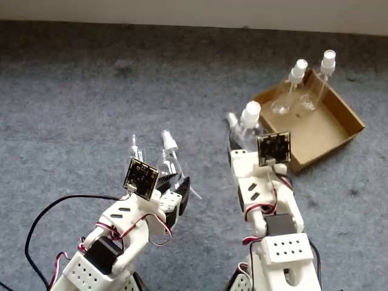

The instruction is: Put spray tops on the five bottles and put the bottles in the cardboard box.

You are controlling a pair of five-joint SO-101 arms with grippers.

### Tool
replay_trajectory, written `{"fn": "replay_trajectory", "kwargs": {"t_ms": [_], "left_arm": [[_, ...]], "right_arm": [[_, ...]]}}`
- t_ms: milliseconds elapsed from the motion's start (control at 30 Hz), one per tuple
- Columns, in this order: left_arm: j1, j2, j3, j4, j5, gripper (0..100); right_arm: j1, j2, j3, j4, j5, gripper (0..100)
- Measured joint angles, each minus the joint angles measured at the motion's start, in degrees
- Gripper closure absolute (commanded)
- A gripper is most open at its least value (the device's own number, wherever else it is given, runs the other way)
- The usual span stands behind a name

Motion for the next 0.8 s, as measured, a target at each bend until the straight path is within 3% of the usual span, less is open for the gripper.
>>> {"fn": "replay_trajectory", "kwargs": {"t_ms": [333, 633, 800], "left_arm": [[0.0, 0.0, 0.0, 0.0, 0.0, 97], [0.0, 0.0, 0.0, 0.0, 0.0, 97], [0.0, 0.0, 0.0, 0.0, 0.0, 97]], "right_arm": [[-0.09, -7.21, -17.93, 16.79, 0.0, 96.4], [-1.32, -27.25, -18.9, 26.9, 0.0, 96.4], [-1.67, -30.07, -13.71, 24.97, 0.0, 96.4]]}}
